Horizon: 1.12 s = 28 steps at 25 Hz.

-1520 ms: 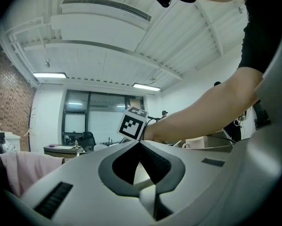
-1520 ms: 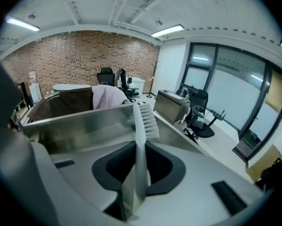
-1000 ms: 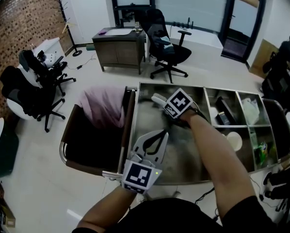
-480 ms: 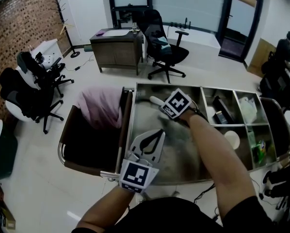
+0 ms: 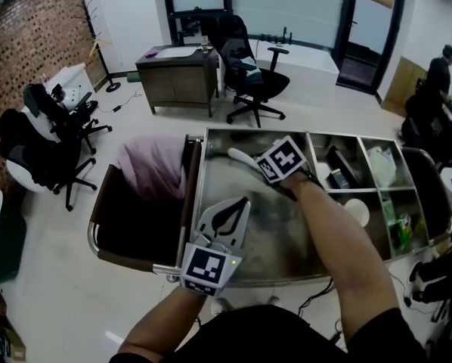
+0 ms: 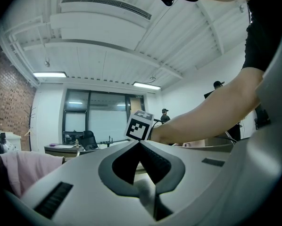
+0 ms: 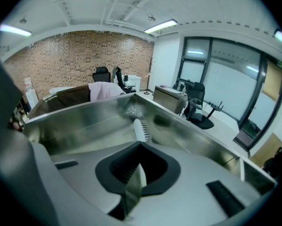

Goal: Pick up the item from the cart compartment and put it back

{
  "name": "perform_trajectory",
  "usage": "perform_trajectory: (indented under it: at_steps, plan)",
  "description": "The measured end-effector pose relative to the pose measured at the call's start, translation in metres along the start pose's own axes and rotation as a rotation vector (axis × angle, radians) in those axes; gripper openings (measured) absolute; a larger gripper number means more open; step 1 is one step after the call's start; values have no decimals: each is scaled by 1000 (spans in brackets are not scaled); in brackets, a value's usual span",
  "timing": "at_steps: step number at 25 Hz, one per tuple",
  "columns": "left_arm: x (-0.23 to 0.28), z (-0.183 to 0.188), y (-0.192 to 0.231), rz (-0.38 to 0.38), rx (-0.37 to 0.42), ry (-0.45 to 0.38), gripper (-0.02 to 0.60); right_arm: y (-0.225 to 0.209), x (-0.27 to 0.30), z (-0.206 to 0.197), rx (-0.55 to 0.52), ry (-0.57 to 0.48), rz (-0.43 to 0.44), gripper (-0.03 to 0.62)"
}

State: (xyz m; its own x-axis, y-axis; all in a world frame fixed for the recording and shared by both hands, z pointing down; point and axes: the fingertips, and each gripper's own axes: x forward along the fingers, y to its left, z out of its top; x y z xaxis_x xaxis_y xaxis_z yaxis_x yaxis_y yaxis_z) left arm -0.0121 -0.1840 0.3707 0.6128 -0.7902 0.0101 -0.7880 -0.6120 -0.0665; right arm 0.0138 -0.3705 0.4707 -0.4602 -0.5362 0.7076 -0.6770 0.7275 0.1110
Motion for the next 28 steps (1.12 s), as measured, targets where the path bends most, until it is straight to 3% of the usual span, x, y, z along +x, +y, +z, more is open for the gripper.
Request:
perform_trajectory:
  at_steps: [12,17,22,28]
  plan:
    - [0,-1,0,-2,8,5,0,11,-23,11,22,-93,4,12]
    - [0,-1,-1,-4,9,6,0,21,-68,31,128,-295,18,12]
    - [0,-1,-3,-11,12,9,0,42,-125,25,213,-490,57,12]
    - [0,0,-4,-12,5,9,0,72,-202,13,225,-714,61,12]
